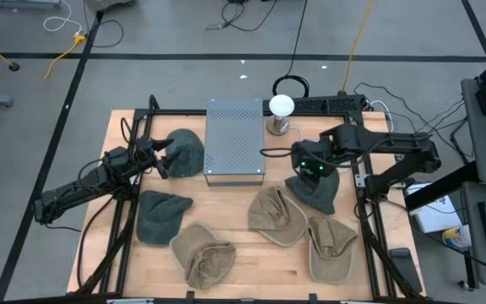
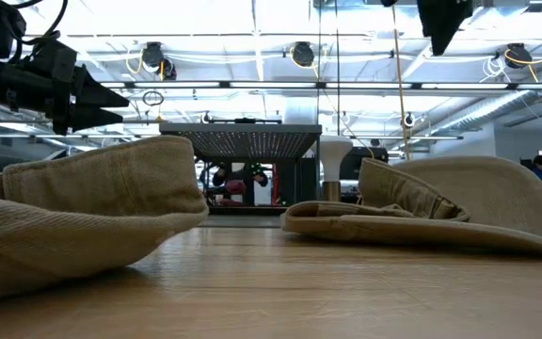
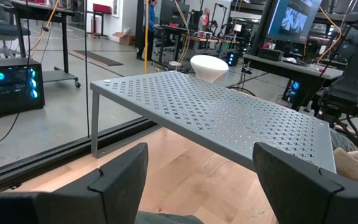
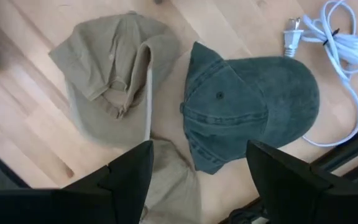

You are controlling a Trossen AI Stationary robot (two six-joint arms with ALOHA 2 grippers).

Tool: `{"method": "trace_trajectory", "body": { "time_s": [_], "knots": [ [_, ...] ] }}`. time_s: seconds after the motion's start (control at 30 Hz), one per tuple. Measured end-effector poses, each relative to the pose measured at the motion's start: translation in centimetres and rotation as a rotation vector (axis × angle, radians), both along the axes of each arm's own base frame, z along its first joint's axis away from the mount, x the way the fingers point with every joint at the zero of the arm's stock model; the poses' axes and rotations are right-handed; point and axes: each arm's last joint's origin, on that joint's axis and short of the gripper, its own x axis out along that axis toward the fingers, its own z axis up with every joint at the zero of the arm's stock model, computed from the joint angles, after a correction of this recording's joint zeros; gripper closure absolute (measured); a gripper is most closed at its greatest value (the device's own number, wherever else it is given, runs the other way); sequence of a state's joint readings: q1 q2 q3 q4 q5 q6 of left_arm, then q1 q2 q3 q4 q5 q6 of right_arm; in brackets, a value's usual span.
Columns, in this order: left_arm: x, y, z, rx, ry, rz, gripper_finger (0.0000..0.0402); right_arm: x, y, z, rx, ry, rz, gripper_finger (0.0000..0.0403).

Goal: Pick & Place hat
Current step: Put the right black cap on the shelf

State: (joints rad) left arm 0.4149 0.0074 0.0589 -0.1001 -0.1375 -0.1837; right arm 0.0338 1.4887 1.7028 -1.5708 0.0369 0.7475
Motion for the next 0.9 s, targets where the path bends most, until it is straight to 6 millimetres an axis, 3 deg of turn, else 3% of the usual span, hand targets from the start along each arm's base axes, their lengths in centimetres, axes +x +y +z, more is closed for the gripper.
{"method": "trace_trajectory", "body": {
  "time_s": [0.13, 0.37, 0.9],
  "knots": [
    [0.0, 0.0, 0.0, 0.000, 0.000, 0.000, 0.0107, 0.0, -0.2, -0.9, -0.070, 0.034, -0.025, 0.0151],
    [0.0, 0.0, 0.0, 0.000, 0.000, 0.000, 0.0107, -0.1, 0.3, -4.3, -0.100, 0.136, -0.019, 0.0151],
    [0.0, 0.0, 0.0, 0.000, 0.000, 0.000, 0.0107, 0.7, 1.9, -11.4, -0.179, 0.088, 0.054, 0.0151]
  ]
}}
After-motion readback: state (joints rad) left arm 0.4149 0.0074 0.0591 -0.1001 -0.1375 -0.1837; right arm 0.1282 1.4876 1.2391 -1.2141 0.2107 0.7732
